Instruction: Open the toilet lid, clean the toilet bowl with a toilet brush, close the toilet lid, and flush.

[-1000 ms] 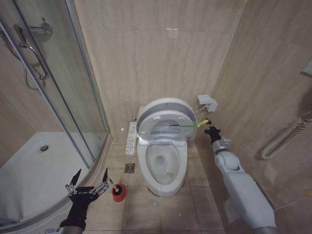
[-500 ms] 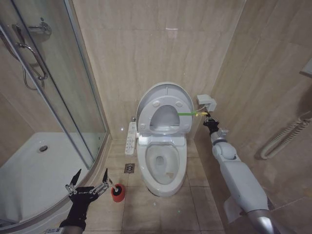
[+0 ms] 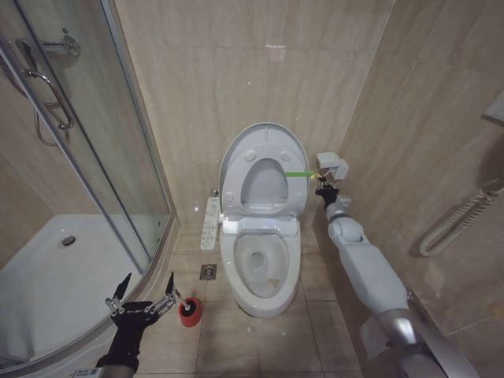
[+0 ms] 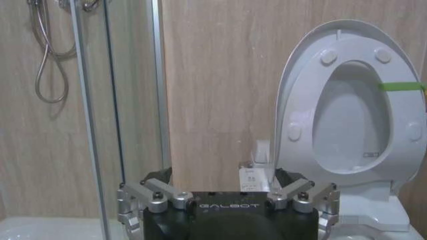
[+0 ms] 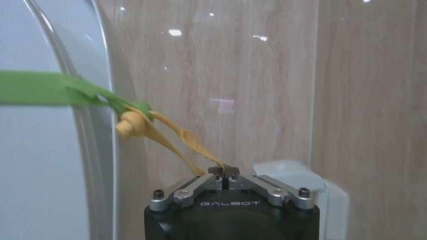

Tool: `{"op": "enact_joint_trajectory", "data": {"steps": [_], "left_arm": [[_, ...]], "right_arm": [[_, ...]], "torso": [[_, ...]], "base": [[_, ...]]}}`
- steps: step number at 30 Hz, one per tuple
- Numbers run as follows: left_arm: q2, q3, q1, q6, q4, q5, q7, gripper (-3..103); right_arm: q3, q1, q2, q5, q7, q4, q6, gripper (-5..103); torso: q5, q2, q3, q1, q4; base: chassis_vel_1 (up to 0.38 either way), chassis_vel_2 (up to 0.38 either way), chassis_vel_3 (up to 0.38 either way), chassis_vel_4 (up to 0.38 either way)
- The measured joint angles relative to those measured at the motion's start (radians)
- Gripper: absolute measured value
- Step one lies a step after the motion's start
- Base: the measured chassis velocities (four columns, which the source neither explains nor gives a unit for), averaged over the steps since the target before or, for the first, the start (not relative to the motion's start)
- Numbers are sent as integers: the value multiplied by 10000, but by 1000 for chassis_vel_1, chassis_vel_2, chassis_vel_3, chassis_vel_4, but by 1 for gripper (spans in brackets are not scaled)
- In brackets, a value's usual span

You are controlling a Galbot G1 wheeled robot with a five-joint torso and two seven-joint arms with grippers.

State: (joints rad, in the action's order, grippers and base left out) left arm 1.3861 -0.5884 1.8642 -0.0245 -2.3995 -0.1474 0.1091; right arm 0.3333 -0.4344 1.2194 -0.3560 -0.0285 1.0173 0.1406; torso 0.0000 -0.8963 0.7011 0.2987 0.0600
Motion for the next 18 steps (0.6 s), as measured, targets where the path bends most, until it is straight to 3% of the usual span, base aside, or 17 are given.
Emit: {"op": "enact_joint_trajectory", "data": {"steps": [18], "left_arm": [[0, 0, 0, 0, 0, 0, 0, 100]], "right_arm": [[-712, 2235, 186, 352, 248, -2099, 372, 1]], "torso": [[0, 0, -1, -2, -2]], "base": [[0, 0, 0, 0]]}}
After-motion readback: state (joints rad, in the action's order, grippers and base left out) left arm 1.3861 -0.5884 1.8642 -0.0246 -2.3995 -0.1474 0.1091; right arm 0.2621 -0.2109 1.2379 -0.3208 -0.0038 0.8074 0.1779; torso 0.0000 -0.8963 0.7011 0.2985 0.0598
